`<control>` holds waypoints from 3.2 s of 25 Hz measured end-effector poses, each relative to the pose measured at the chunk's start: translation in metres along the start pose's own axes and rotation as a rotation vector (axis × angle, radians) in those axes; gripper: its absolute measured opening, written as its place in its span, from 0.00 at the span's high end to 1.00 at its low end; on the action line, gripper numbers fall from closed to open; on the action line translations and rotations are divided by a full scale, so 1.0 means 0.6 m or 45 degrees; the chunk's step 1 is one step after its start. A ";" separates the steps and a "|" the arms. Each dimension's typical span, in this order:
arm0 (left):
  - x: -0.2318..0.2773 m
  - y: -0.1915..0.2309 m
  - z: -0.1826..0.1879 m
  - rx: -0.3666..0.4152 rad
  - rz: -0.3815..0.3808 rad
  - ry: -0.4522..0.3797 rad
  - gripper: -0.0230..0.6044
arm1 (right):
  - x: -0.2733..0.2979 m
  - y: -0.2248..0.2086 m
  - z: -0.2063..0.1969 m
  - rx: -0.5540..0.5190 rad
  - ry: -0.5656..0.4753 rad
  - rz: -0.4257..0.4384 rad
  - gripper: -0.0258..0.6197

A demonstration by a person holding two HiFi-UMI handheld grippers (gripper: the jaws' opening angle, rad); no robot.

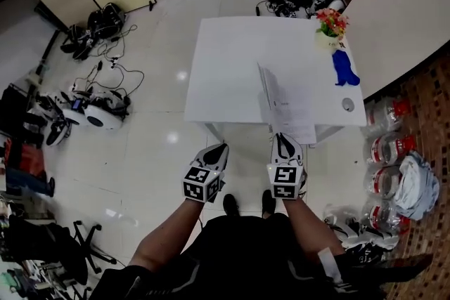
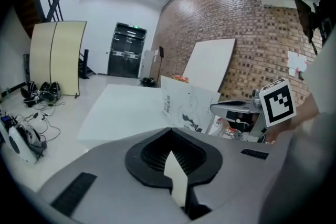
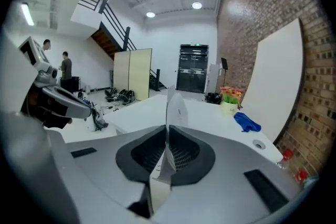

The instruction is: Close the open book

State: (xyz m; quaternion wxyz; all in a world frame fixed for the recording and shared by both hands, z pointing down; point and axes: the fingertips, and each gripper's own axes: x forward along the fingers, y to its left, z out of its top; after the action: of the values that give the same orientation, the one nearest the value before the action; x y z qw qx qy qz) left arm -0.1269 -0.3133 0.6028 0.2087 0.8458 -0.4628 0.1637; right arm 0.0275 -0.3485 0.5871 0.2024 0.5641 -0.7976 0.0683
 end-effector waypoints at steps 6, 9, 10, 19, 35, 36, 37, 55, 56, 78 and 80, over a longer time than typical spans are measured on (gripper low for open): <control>0.029 -0.050 0.021 0.034 -0.077 -0.007 0.97 | -0.006 -0.120 -0.075 0.331 0.085 -0.142 0.93; 0.036 -0.066 0.022 0.043 -0.095 0.005 0.97 | 0.001 -0.168 -0.124 0.456 0.168 -0.197 0.93; 0.038 -0.069 0.023 0.051 -0.097 0.012 0.97 | 0.006 -0.177 -0.137 0.480 0.191 -0.203 0.93; 0.046 -0.086 0.018 0.090 -0.113 0.058 0.97 | 0.031 -0.218 -0.218 0.668 0.325 -0.160 0.90; 0.027 -0.071 0.085 0.116 -0.150 -0.086 0.97 | -0.034 -0.256 -0.157 0.540 0.276 -0.196 0.76; 0.024 -0.070 0.094 0.117 -0.151 -0.110 0.97 | -0.041 -0.260 -0.132 0.528 0.234 -0.195 0.76; 0.020 -0.069 0.102 0.117 -0.150 -0.132 0.97 | -0.047 -0.262 -0.104 0.518 0.185 -0.188 0.76; -0.057 -0.112 0.278 0.124 -0.106 -0.449 0.97 | -0.151 -0.212 0.219 0.294 -0.321 0.193 0.96; -0.059 -0.116 0.281 0.118 -0.100 -0.454 0.97 | -0.153 -0.212 0.218 0.288 -0.317 0.202 0.96; -0.192 -0.239 0.223 0.212 -0.041 -0.460 0.97 | -0.242 -0.115 0.164 0.124 -0.242 0.427 0.96; -0.239 -0.255 0.208 0.220 -0.097 -0.465 0.97 | -0.270 -0.076 0.168 0.068 -0.242 0.414 0.96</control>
State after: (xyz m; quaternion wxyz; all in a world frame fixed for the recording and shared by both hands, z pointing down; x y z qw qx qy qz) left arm -0.0605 -0.1993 0.3973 0.0542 0.8932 -0.4447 0.0388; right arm 0.0905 -0.2574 0.4252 0.0975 0.4369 -0.8916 0.0676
